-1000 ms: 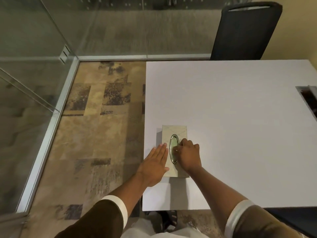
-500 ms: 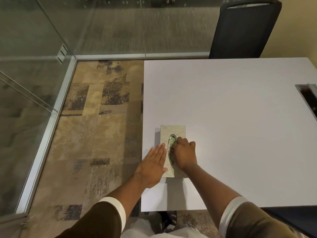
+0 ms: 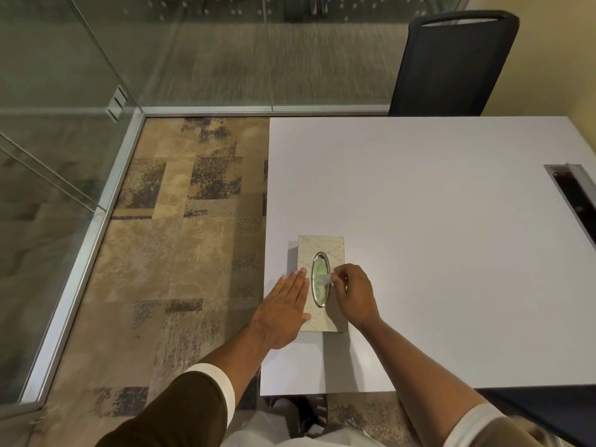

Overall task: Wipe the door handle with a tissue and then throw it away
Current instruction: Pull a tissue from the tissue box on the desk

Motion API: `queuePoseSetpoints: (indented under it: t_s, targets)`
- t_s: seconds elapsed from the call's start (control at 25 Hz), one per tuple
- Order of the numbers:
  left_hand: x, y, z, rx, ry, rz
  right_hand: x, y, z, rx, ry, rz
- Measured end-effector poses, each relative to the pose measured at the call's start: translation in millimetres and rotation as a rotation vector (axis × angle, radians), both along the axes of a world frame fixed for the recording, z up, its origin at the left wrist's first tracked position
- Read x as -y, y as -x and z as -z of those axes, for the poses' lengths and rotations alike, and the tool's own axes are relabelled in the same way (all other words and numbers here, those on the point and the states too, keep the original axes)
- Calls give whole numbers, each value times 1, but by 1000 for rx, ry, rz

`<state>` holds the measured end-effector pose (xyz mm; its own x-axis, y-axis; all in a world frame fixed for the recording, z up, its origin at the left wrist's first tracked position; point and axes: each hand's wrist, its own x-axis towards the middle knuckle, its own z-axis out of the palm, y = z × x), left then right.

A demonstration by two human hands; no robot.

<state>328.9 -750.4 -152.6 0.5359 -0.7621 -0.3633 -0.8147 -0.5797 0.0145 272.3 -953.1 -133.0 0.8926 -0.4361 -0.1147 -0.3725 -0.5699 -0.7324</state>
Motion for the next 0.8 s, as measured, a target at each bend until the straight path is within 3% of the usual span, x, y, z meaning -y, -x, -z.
queuePoseSetpoints:
  t_s: [0.08, 0.24, 0.44, 0.8]
  targets:
    - [1, 0, 0, -6, -1, -4, 1, -1, -5, -1, 1, -24]
    - [4, -1, -2, -29, -9, -24, -5, -9, -12, -152, 191, -240]
    - [6, -2, -4, -55, -40, -29, -8, -16, -19, -212, 148, -129]
    - [9, -3, -2, -67, -66, -37, 4, 12, -34, -28, 38, 33]
